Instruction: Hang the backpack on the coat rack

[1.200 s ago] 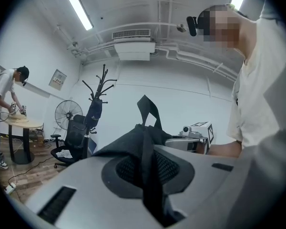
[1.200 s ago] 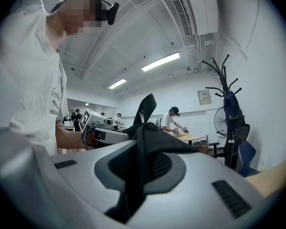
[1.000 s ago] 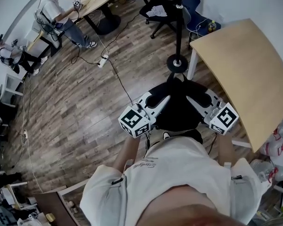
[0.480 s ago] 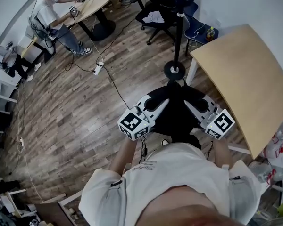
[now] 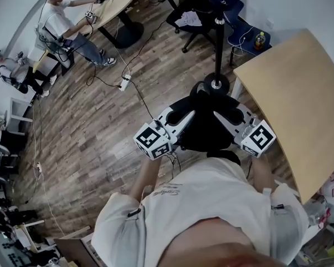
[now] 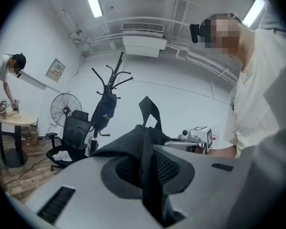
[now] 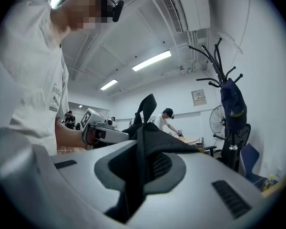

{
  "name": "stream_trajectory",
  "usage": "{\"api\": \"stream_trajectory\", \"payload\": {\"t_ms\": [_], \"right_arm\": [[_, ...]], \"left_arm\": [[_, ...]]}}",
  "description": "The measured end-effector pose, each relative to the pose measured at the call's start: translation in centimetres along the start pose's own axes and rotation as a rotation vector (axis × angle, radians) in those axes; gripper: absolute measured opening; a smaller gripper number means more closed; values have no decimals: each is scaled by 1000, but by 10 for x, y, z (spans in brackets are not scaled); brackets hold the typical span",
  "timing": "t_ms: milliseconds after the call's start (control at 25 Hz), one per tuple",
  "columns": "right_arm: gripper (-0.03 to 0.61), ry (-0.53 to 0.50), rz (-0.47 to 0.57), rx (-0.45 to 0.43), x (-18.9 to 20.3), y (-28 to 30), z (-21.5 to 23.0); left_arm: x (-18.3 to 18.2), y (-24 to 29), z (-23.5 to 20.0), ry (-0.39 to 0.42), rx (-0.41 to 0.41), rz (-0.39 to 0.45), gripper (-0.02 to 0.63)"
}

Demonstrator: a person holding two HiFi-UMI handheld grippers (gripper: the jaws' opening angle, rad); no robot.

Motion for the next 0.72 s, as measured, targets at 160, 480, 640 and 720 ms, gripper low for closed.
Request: {"api": "stream_trajectory", "payload": {"t_ms": [160, 480, 640, 720], "right_arm": [[32, -48, -3, 3, -12, 11, 38], [32, -70, -28, -5, -13, 38, 104], [32, -72, -69, 0, -18, 59, 129], [32, -65, -87, 5, -16, 74, 134]], "left_arm": [[-22, 23, -29, 20, 14, 19, 48], [-38, 66, -85, -8, 21, 40, 48], [-49, 76, -116, -28, 6, 50, 48], [-46, 75, -131, -41, 8, 54, 48]]}}
Point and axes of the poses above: the fingertips, and each gripper's own axes: y forward along the fingers, z to its right, x out of its underside, the point moved 3 cm from there along -y, backward along the fingers, and after that the axes turned 12 degrees about -z, right-handed, at the moved point
